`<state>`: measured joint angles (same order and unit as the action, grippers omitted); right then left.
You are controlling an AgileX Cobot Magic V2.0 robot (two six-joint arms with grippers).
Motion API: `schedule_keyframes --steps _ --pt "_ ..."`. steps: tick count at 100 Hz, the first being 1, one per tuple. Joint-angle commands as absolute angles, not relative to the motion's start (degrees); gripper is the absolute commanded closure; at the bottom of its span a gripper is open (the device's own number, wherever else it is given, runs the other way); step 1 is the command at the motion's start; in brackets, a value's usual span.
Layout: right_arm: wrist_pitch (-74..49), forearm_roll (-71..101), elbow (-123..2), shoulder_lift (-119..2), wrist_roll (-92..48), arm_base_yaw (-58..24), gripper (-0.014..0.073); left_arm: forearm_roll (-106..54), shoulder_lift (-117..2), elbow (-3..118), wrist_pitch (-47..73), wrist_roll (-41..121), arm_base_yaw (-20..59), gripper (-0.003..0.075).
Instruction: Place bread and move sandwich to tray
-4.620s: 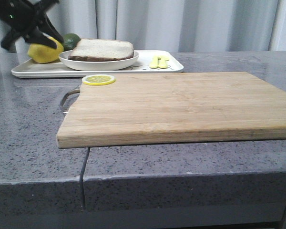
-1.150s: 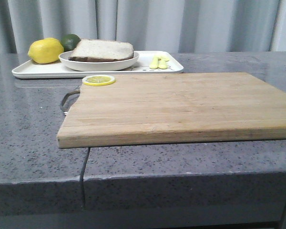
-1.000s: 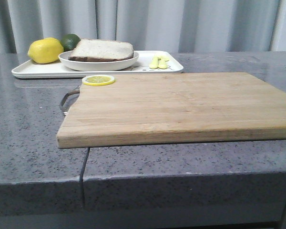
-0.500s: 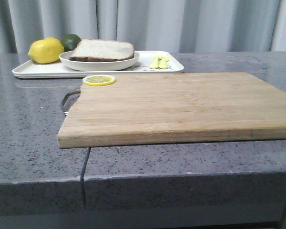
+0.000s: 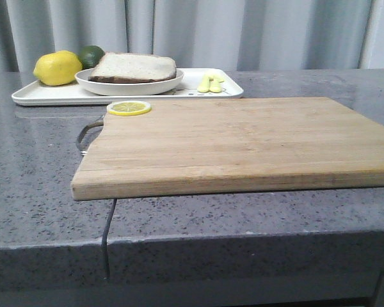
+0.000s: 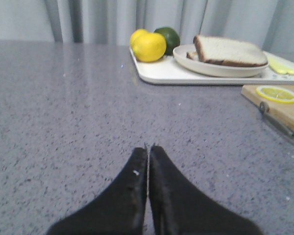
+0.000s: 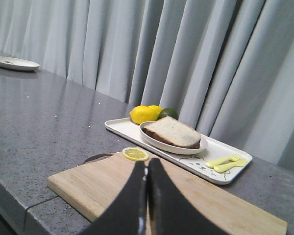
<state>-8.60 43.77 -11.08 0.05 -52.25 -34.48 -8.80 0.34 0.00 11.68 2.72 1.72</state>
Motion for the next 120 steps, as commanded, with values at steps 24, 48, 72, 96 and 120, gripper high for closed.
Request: schedule_keyframes --steps 24,48,72,96,120 --pt "-5.4 44.4 -12.7 -0.6 -52.8 -34.3 0.0655 -8.1 2.1 -1.0 15.1 2.1 -0.9 0.074" --pt "-5.4 44.4 -12.7 -0.6 -52.8 -34.3 0.0655 -8.7 2.1 -0.9 16.0 2.3 -0.9 0.074" --pt "-5.4 44.4 -12.7 -0.6 -52.8 -34.3 0.0655 -8.7 2.1 -0.9 16.0 2.3 -0.9 0.074" --pt "-5.4 44.4 -12.7 -0.6 -52.8 -34.3 0.0655 -8.7 2.1 -0.9 16.0 2.3 -0.9 0.074" --pt "-5.4 44.4 -12.7 -0.6 -52.8 -34.3 0.0655 -8.7 2.1 -0.9 16.0 2.3 -0.9 0.074"
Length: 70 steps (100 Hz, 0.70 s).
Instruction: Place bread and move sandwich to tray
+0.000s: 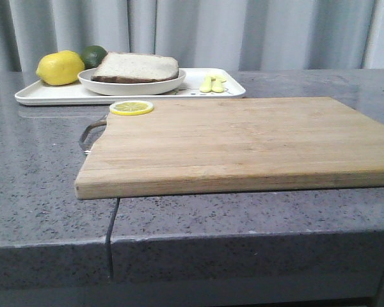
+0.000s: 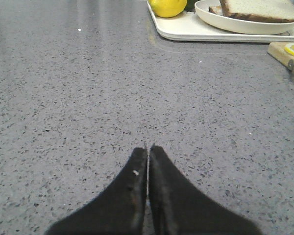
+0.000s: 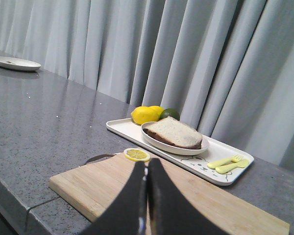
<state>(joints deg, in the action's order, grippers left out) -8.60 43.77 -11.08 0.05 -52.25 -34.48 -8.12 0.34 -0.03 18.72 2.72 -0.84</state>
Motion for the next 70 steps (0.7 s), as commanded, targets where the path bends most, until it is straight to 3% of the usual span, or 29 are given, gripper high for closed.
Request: schedule_keyframes --steps 1,43,70 --pt "-5.4 44.4 -12.7 -0.6 -52.8 -34.3 0.0655 -8.7 2.1 -0.9 16.0 2.3 -0.9 0.074" --pt "0.7 42.6 -12.1 -0.8 -50.4 -31.5 0.0655 -8.7 2.1 -0.9 16.0 2.3 -0.9 0.074" --pt "2.5 14.2 -5.1 -1.0 -12.9 -17.4 0.0655 -8.7 2.1 -0.9 16.0 2.3 -0.9 0.074"
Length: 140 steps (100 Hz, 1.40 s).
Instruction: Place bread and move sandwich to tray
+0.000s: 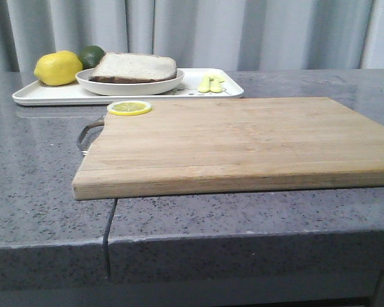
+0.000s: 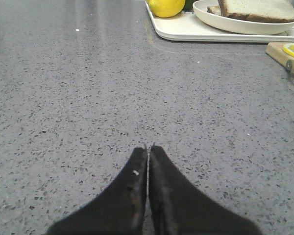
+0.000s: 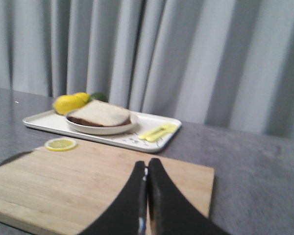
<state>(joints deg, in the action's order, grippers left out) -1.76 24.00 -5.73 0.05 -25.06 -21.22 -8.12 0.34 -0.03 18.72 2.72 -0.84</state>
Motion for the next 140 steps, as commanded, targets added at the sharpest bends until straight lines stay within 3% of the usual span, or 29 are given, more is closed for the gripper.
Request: schedule_keyframes --steps 1,35,79,140 --pt "2.5 13.6 -4.9 -1.0 -11.3 -16.7 0.0655 -8.7 2.1 -0.9 16.0 2.3 -0.9 0.074" --pt "4.6 -9.8 1.7 -1.0 13.3 -4.7 0.0655 -8.7 2.1 -0.9 16.0 2.3 -0.9 0.074" --pt "-15.8 -1.9 1.9 1.7 7.0 -3.3 0.0655 -8.7 2.1 -0.9 16.0 2.3 -0.9 0.074" --pt "-19.0 0.0 1.8 1.7 4.7 -3.3 0.0655 -8.7 2.1 -0.9 16.0 2.3 -0.9 0.074"
